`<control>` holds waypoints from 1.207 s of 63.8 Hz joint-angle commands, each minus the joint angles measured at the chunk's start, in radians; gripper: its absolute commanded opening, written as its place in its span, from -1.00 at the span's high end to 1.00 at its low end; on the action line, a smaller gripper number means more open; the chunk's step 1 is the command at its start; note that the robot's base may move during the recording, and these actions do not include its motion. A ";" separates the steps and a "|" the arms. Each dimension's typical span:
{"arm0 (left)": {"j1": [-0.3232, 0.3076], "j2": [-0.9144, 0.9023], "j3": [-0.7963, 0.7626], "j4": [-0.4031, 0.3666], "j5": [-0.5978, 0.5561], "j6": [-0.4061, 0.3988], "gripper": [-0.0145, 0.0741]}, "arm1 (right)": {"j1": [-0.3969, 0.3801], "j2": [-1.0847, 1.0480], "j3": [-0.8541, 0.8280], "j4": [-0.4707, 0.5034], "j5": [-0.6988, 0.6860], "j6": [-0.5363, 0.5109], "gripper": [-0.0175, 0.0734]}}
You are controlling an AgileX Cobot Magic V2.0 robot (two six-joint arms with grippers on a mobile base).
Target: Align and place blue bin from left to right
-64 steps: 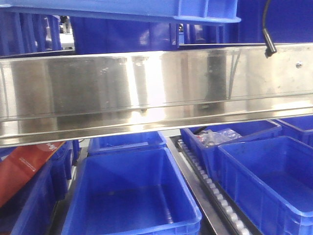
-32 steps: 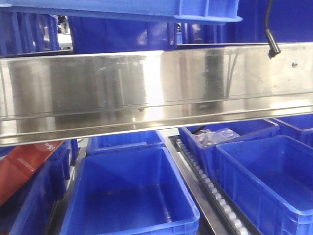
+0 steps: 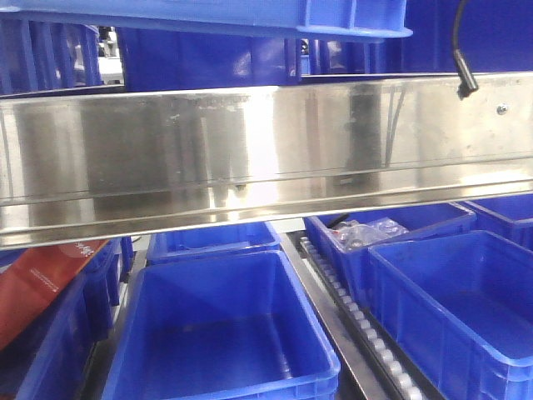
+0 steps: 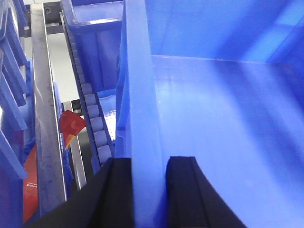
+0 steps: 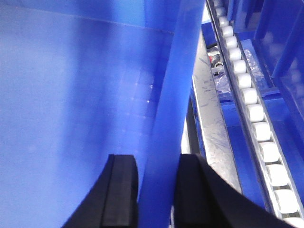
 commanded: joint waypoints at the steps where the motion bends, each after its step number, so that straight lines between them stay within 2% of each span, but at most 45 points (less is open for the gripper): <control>1: 0.008 -0.026 -0.017 0.043 -0.194 0.004 0.71 | -0.007 -0.030 -0.011 -0.041 -0.042 -0.038 0.79; 43: 0.008 -0.026 -0.017 0.028 -0.238 0.004 0.71 | -0.021 -0.031 -0.011 -0.041 -0.077 -0.058 0.79; 57: 0.008 -0.024 -0.017 -0.038 -0.179 0.004 0.71 | -0.021 -0.031 -0.011 -0.041 -0.108 -0.083 0.79; 63: 0.003 -0.024 -0.017 -0.073 -0.136 0.004 0.71 | -0.040 -0.029 -0.011 -0.041 -0.146 -0.092 0.79; 72: -0.025 -0.017 -0.013 -0.073 -0.133 -0.001 0.71 | -0.093 -0.008 -0.011 -0.041 -0.216 -0.098 0.79; 77: -0.028 -0.005 -0.012 -0.071 -0.119 -0.035 0.71 | -0.119 0.019 -0.011 -0.031 -0.242 -0.130 0.79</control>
